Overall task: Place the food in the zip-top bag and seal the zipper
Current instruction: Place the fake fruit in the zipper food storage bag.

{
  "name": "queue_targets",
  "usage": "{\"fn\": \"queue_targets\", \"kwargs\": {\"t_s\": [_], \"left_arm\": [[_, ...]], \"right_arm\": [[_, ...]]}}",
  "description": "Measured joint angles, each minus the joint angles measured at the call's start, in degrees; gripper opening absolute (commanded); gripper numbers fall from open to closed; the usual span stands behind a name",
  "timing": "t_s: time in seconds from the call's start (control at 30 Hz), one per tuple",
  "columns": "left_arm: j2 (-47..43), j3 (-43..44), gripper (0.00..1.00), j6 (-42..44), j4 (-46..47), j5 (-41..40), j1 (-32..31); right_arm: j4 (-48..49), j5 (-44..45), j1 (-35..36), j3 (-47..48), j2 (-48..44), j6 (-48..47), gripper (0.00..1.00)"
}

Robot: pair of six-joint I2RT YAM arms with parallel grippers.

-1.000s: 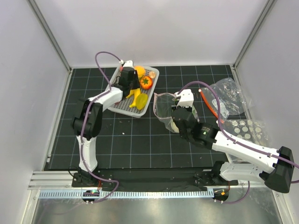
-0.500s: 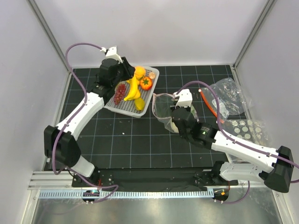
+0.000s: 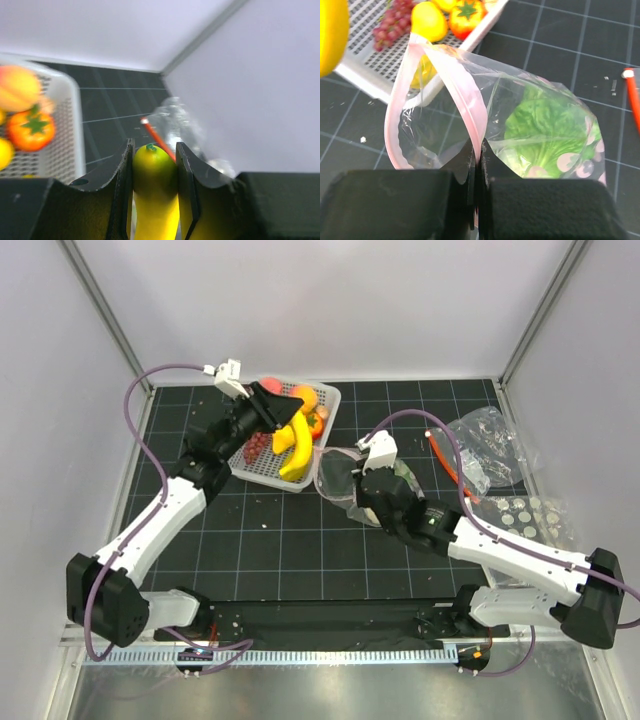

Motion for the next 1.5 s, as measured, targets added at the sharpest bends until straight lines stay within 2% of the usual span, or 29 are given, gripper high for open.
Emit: {"fn": "queue_targets", "kwargs": {"t_s": [0.3,0.47,0.67,0.83,1.1,1.3,1.47,1.5], "left_arm": [[0.28,-1.44,0.00,-7.76,23.45,16.59,-7.43],[2.84,-0.17,0.00,-7.15,31.76,25.09,-13.51],[2.14,-0.90,0.00,-5.14,40.37,29.79,-18.16],[0.37,-2.12,0.00,-2.23,43.87,31.21,-18.97],[-1.66,-8.46,0.00,4.83,43.15,31.23,-19.10],[-0.37,-12.24,0.00,4.92,42.32,31.26,-19.10],[1.09,-17.92,0.00,4.76,46.21,30.77,-19.10],[1.25,-18.88,0.04,4.87,46.97,30.60,-19.10]], "right_arm": [[-3.50,-14.29,-1.05,2.60,-1.11,1.18,0.01],[-6.73,-22.05,-2.03,3.45,-7.43,2.95,0.01],[-12.50,-27.61,-2.25,9.18,-12.44,5.29,0.01],[-15.78,-31.23,-2.51,14.97,-10.69,6.36,0.01],[-20.44,-32.35,-2.75,16.20,-7.89,6.64,0.01],[-21.81,-31.89,-2.99,16.74,-7.85,6.21,0.01],[-23.21,-29.79,-3.17,16.74,-8.31,5.99,0.01],[-23.67,-29.57,-3.17,16.74,-8.31,6.01,0.01]]}}
